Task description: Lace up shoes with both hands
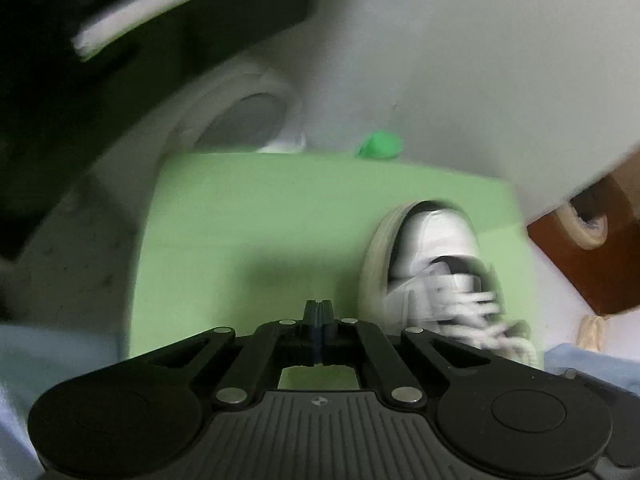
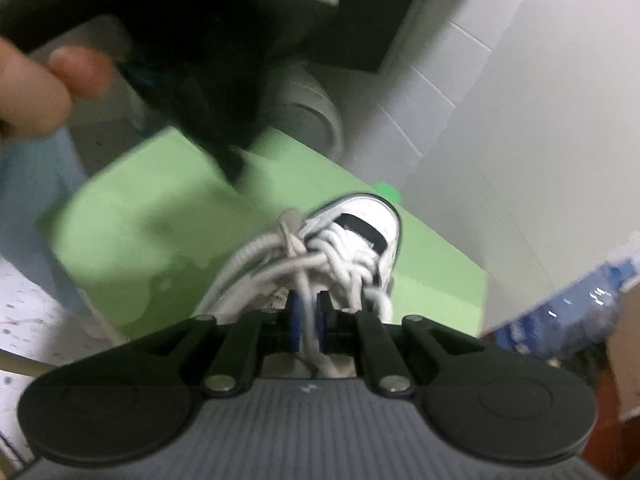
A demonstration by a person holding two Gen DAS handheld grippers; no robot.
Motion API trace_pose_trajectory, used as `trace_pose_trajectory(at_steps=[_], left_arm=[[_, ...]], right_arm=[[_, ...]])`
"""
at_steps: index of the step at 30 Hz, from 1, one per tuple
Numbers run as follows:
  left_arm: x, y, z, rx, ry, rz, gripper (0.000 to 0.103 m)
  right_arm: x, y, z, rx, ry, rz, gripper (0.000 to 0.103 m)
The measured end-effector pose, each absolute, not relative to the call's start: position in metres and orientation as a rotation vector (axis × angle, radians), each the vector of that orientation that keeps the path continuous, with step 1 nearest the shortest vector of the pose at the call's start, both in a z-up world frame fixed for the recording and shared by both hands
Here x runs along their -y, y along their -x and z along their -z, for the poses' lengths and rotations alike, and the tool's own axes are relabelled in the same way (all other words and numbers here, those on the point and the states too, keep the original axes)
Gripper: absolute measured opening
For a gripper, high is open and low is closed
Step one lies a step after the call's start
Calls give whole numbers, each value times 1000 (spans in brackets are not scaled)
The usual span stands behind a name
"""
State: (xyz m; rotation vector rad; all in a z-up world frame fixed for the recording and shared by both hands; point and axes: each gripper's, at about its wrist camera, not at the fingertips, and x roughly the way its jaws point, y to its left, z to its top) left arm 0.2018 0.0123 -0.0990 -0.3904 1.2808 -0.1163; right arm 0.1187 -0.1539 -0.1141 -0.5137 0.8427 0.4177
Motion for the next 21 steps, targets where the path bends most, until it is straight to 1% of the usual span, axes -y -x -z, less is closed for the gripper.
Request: trace_pose_trajectory(at_steps=[2, 5, 6, 7, 9, 14, 15, 16, 17, 18, 19, 21], left_arm=[[-31, -203, 99, -1275, 524, 130, 0], [-40, -202, 88, -1246, 586, 206, 0], [-39, -201, 84, -1236, 583, 227, 0], [-39, -199, 80, -1226, 579, 247, 0], [-31, -193, 69, -1203, 512, 274, 2], [0, -177, 44, -1135, 263, 267, 3], [5, -174, 40, -1114, 214, 256, 6], [10, -171, 35, -1092, 163, 250, 14], [13, -167, 31, -1061, 110, 258, 21], [16, -162, 28, -1027, 57, 273, 22], [19, -158, 25, -992, 5, 287, 24], [31, -145, 22, -926, -167, 325, 25]], right_arm=[[158, -123, 112, -856, 471, -421, 7], [157, -121, 108, -845, 471, -434, 8], [157, -120, 107, -839, 468, -438, 10], [157, -119, 105, -829, 460, -442, 16], [158, -116, 101, -815, 444, -447, 20], [164, -114, 92, -814, 408, -446, 20], [166, -114, 89, -812, 397, -445, 20], [169, -112, 83, -804, 375, -444, 21], [173, -112, 77, -793, 348, -439, 34], [176, -112, 70, -780, 322, -430, 50], [181, -111, 64, -763, 288, -423, 52], [196, -110, 52, -736, 195, -405, 52]])
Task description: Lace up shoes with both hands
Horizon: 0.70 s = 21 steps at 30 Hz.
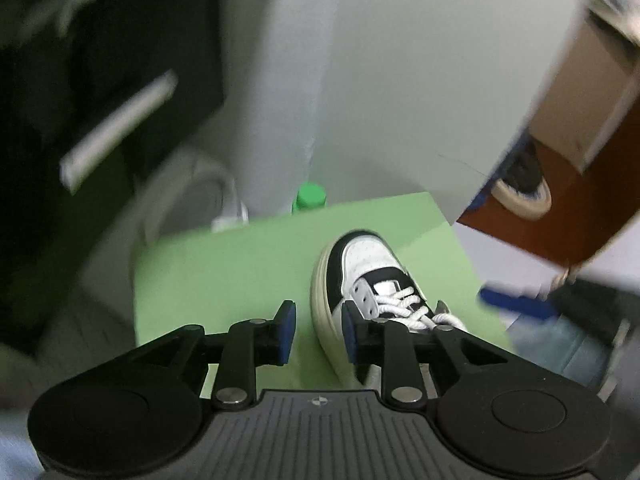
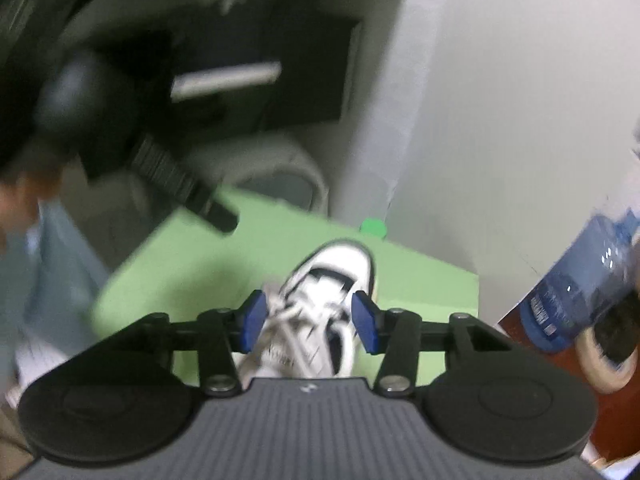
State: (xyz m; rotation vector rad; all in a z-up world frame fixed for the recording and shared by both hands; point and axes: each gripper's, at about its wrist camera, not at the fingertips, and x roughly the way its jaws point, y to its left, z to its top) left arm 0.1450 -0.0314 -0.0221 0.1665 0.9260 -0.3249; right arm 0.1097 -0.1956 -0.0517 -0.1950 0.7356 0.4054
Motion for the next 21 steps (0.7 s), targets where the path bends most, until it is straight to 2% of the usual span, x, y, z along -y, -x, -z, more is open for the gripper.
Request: trace_pose_trajectory(at_steps=[5, 7, 15, 21], left_arm=[[67, -111, 21, -739, -643, 409, 29], [82, -97, 31, -654, -858, 422, 29], [116, -75, 67, -582, -1223, 581, 29], [122, -59, 94, -375, -1549, 724, 29]], right_arm=[[232, -112, 33, -695, 23, -323, 54], [246, -114, 27, -676, -40, -293, 59], [288, -119, 15, -593, -244, -232, 66], [297, -112, 10, -560, -293, -245, 67]])
